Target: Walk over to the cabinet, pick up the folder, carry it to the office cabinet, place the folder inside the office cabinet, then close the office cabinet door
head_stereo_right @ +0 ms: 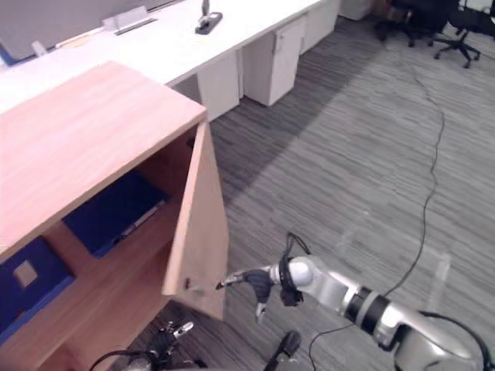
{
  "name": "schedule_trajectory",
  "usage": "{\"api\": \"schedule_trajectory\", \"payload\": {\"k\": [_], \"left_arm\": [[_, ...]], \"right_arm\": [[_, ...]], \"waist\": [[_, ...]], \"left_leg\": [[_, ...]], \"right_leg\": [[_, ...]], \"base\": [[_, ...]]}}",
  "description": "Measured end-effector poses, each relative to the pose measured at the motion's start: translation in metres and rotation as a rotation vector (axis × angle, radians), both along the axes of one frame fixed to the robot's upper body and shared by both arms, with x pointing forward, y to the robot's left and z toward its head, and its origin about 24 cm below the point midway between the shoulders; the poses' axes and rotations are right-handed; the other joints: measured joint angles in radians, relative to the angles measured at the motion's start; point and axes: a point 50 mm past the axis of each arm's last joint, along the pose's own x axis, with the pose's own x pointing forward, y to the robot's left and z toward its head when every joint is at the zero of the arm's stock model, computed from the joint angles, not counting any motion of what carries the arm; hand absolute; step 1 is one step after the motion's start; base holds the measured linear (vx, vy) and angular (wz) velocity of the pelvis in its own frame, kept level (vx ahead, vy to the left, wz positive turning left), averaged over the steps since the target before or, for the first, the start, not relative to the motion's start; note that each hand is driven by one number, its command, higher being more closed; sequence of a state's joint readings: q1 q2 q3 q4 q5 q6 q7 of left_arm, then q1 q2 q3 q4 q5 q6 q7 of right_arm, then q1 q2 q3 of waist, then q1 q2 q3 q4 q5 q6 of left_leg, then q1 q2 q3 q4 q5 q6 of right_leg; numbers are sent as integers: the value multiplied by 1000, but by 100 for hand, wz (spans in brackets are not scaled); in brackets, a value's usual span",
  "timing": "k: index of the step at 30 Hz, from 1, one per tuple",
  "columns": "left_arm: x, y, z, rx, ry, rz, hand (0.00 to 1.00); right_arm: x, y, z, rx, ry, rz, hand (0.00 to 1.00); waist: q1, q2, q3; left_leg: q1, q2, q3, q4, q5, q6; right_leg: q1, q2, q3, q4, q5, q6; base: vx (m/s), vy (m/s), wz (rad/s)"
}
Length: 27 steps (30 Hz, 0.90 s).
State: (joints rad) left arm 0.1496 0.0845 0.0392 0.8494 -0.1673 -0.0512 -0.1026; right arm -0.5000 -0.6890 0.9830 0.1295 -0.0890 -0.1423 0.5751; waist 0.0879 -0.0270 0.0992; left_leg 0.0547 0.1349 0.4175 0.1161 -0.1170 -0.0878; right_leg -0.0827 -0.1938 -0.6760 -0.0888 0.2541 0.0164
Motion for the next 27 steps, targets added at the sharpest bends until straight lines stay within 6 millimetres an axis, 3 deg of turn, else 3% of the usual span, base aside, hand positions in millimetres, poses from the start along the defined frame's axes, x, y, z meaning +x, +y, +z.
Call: {"api": "schedule_trajectory", "payload": {"k": [1,5,8,10,11,12,13,14,15,17,18,19,20,22,24,27], "left_arm": [[0,3,1,4,-3,12,0],[1,4,3,11,-19,44,0],[4,3,5,8,-44,76,0],[6,4,6,15,-57,91,0],[6,5,7,17,-61,93,0],[7,10,8,33,-69,98,0],[6,12,8,44,-66,99,0],[8,14,6,56,-57,101,0],[9,14,5,64,-48,100,0],[11,14,4,74,-36,101,0],[12,15,5,85,-40,104,0],[14,17,6,96,-48,105,0],[15,17,6,100,-45,106,0],[12,11,4,88,-40,128,0],[7,13,3,96,-26,143,0],[11,12,5,95,-39,153,0]], "right_arm": [[0,6,0,1,-20,15,0],[-1,28,-4,18,-53,55,0],[-5,41,-16,40,-27,43,0],[-10,43,-31,43,21,-2,0],[-11,42,-37,40,37,-21,0],[-15,46,-49,43,74,-67,0],[-17,48,-54,49,88,-88,0],[-19,46,-64,66,122,-166,0],[-19,37,-77,65,157,-276,0],[-21,10,-102,28,214,-497,0],[-24,-8,-118,-7,251,-656,0],[-29,-20,-129,-30,289,-762,0],[-35,-30,-137,-56,315,-835,0],[-57,-62,-160,-157,384,-1063,0],[-76,-73,-171,-197,439,-1179,0],[-109,-88,-184,-236,529,-1355,0]], "waist": [[8,-14,-8],[38,-27,-10],[71,-30,-9],[82,-34,-6],[83,-36,-4],[88,-34,-2],[89,-34,-3],[82,-35,2],[73,-31,6],[56,-13,21],[55,-22,25],[58,-34,34],[60,-21,37],[64,24,31],[62,39,22],[58,24,32]], "left_leg": [[-7,-4,-20,0,2,3],[-25,-20,-111,-3,14,18],[-65,-57,-244,-5,35,43],[-90,-95,-385,-4,57,66],[-92,-104,-423,-3,62,70],[-98,-102,-494,-2,67,75],[-110,-104,-534,4,68,74],[-133,-115,-627,14,72,72],[-149,-134,-726,23,77,70],[-156,-160,-872,30,88,50],[-158,-184,-948,34,96,32],[-160,-210,-999,40,95,16],[-160,-207,-1035,45,91,5],[-183,-155,-1041,36,91,-11],[-195,-131,-1069,21,107,-40],[-214,-132,-1045,11,151,-67]], "right_leg": [[4,-6,-13,0,0,0],[47,-36,-106,11,-5,6],[66,-124,-221,139,-78,45],[61,-222,-152,328,-143,-22],[53,-246,-94,390,-150,-32],[10,-233,93,463,-251,-19],[-1,-193,194,465,-315,-4],[-9,-108,381,446,-400,-1],[-12,-33,524,426,-447,9],[-5,26,617,421,-468,34],[1,19,620,383,-460,43],[6,2,613,349,-407,104],[26,4,578,356,-419,106],[73,48,473,298,-412,88],[98,77,425,265,-403,74],[147,88,324,234,-406,64]], "base": [[24,36,36],[17,49,76],[54,97,137],[97,195,179],[112,221,183],[77,129,137],[50,40,190],[17,-135,217],[25,-173,235],[11,-198,253],[-23,-242,266],[-28,-167,196],[-8,-230,152],[33,-235,104],[74,-192,68],[63,-159,96]]}}
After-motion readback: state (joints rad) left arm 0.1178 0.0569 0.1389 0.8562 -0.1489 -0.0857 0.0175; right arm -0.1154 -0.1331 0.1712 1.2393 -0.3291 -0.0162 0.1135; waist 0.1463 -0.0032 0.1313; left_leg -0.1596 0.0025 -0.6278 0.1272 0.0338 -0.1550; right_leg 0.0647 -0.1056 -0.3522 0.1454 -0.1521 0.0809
